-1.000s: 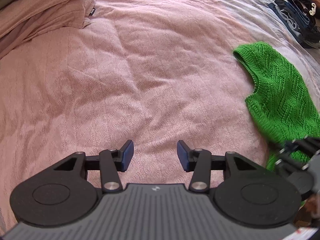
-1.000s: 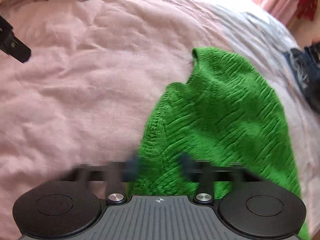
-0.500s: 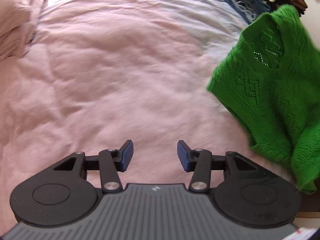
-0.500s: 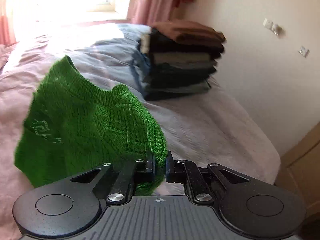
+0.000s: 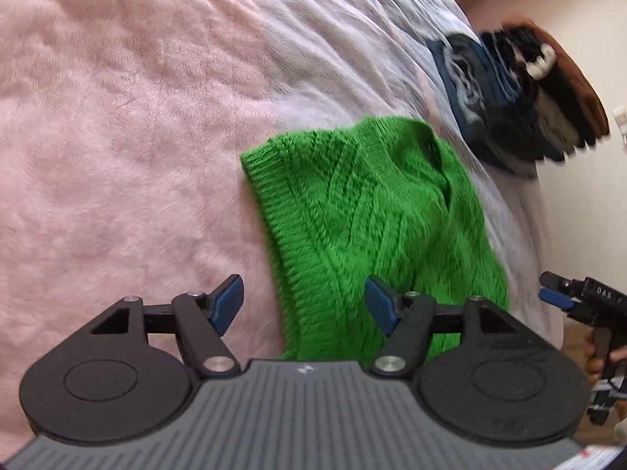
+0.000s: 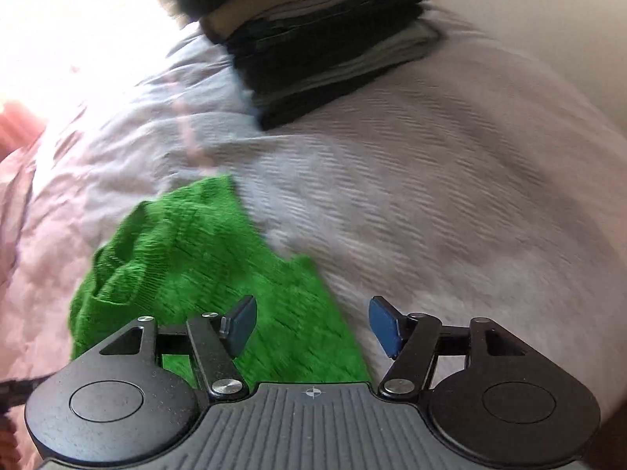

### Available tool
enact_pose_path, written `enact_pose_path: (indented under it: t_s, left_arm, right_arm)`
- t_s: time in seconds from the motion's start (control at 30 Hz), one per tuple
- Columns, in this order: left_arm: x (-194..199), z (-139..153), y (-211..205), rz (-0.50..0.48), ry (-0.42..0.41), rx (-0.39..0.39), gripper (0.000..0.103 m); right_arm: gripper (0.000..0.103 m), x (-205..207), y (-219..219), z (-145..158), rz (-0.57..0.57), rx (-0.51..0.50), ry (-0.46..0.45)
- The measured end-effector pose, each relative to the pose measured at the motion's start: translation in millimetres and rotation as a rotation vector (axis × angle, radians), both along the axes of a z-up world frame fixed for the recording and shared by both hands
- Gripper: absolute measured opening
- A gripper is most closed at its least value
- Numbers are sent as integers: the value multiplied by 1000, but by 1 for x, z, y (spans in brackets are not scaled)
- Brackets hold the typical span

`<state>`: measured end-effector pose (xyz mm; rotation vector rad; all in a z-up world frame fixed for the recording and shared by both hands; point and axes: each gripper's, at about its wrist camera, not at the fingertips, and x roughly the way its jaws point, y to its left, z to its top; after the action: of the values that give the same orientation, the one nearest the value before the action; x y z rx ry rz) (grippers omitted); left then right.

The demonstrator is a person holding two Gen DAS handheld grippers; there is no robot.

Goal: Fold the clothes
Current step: 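Grasp the vest hem with the left gripper while the right gripper holds the other hem corner, lift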

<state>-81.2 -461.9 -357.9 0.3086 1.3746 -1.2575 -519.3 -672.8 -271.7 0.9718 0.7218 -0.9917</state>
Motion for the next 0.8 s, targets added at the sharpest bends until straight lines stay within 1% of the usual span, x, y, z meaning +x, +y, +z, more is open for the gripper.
enact_pose_path:
  t_s: [0.07,0.13,0.17,0.2,0.27,0.3,0.33,0.37,0.4,0.43,0.47,0.5,0.53,0.6,0.63,0.67,0.7,0.73,0.8]
  left_arm:
    - [2,-12,-9,80,20,10,67]
    - [6,-25,-12,173,74,5,66]
    - [8,-31,-13,222,99,-1,66]
    - [11,-35,-14,270,123,-16,66]
    - [16,-43,-17,353,157,-43,66]
    - [17,-46,-20,385,174,-53,63]
    - [17,-48,-23,407,186,-66,45]
    - [15,-48,-28,409,182,-77,36]
    - [12,-46,-33,390,164,-83,17]
    - [8,-41,-37,361,142,-95,8]
    - [4,-33,-38,346,97,-101,8]
    - [0,-23,-35,343,54,-123,8]
    - [1,-8,-29,356,23,-161,7]
    - [10,31,-16,388,-16,-245,6]
    - [15,54,-10,388,-34,-295,6]
    - [17,77,-6,379,-59,-341,6]
    - [19,103,-2,368,-91,-401,6]
    - [20,130,2,363,-120,-465,6]
    - [21,186,12,363,-176,-605,6]
  right_arm:
    - [61,18,-23,-14,82,7,-52]
    - [61,38,-44,-31,149,21,-99]
    - [61,50,-56,-43,175,32,-104]
    - [61,61,-67,-55,190,36,-102]
    - [61,76,-86,-71,201,36,-127]
    - [61,82,-95,-80,194,44,-149]
    - [61,87,-103,-88,183,60,-182]
    - [61,90,-109,-97,172,85,-230]
    - [46,95,-113,-104,164,102,-247]
    - [25,100,-115,-106,176,106,-251]
    - [11,104,-114,-103,194,103,-245]
    - [10,105,-107,-93,209,53,-239]
    - [10,104,-100,-77,228,-12,-253]
    - [9,95,-88,-39,221,-106,-301]
    - [9,90,-81,-13,229,-170,-327]
    - [8,85,-70,20,250,-256,-351]
    - [8,81,-63,46,263,-316,-380]
    - [8,80,-54,78,279,-396,-412]
    - [8,76,-39,133,302,-532,-468]
